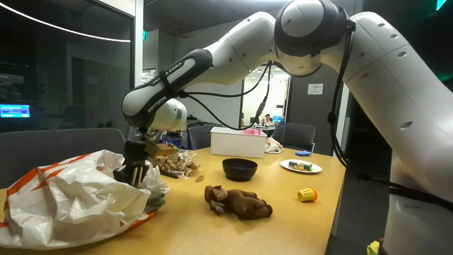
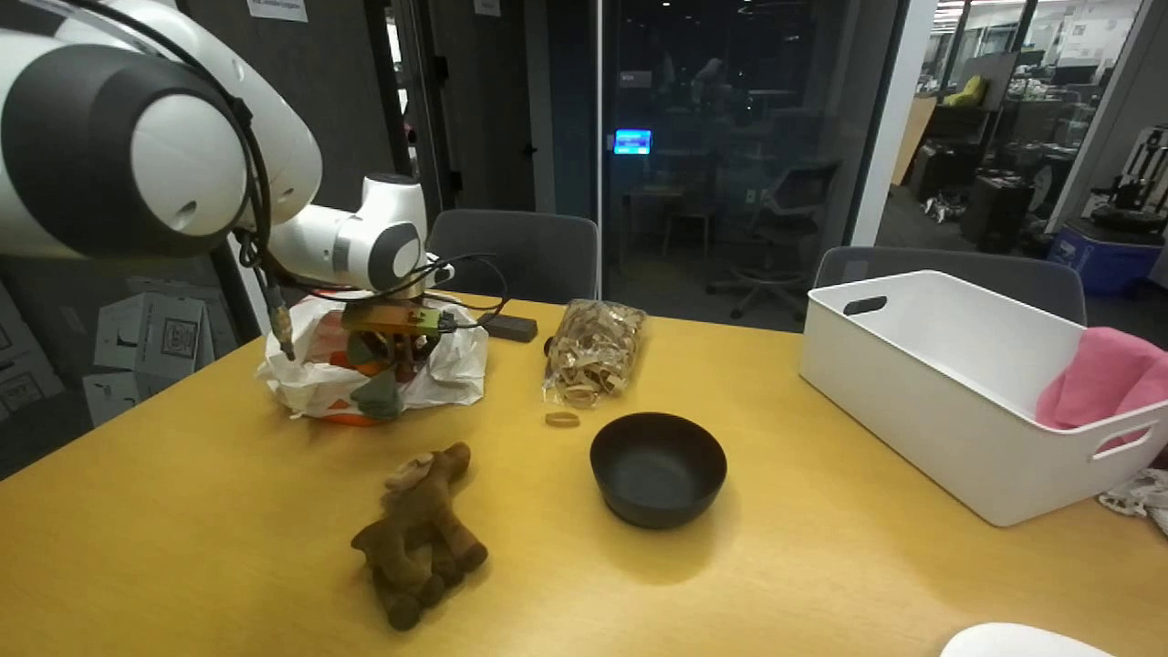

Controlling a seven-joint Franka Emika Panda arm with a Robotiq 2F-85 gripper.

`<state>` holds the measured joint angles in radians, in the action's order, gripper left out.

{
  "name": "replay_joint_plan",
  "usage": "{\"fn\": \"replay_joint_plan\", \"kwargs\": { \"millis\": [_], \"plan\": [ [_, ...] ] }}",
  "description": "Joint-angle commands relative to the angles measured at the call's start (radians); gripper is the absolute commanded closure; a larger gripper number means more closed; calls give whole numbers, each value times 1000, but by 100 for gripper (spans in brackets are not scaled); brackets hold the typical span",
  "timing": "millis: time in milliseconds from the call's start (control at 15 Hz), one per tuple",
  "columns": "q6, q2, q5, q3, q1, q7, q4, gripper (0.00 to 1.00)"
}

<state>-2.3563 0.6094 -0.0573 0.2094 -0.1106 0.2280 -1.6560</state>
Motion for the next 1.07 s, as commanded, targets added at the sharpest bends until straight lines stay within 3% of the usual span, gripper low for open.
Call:
{"fn": "replay_joint_plan", "kwargs": {
  "millis": [0, 267, 733, 1000],
  "plan": [
    [88, -67, 24, -76, -3, -114, -38, 93],
    [210, -131, 24, -141, 11, -219, -70, 95],
    [362, -292, -154, -104, 65, -206, -80, 95],
    [507, -450, -202, -137, 73, -269, -167, 96]
  ]
}}
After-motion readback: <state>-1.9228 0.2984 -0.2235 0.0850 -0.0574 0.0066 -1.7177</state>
